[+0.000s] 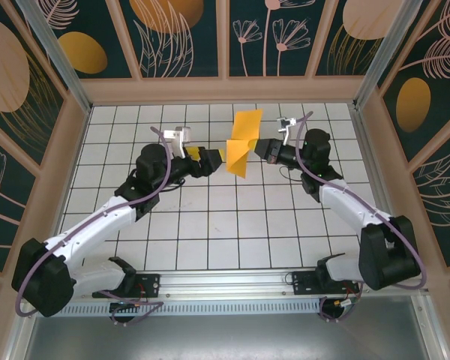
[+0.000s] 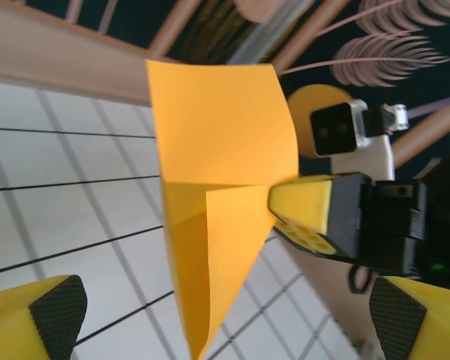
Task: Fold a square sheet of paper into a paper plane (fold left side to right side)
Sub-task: Turn over the paper at the center of the table.
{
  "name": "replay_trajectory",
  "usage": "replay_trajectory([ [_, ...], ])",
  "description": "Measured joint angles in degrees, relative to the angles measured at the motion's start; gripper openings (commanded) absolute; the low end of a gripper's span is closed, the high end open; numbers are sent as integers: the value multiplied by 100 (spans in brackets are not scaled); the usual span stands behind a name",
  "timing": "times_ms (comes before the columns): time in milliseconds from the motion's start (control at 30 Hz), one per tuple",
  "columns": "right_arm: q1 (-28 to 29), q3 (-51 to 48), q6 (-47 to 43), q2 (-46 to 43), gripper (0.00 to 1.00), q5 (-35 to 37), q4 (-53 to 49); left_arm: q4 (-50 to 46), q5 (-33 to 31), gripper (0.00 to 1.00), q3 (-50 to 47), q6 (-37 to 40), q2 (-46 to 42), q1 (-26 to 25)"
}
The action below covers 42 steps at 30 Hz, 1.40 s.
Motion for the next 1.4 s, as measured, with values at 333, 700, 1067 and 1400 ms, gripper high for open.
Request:
replay_trajectory([
  [333,317,249,568,-184,1,-529,420,800,1237,90,0,-654,256,0],
  [700,481,304,798,-271,2,-634,688,1624,1775,39,-4,-1327,555,0],
  [1067,352,227,815,-428,13,-610,647,1683,1596,9,-22,-1335,535,0],
  [1400,173,245,173,-669,59,7,-787,612,1021,0,116,-592,533,-7],
])
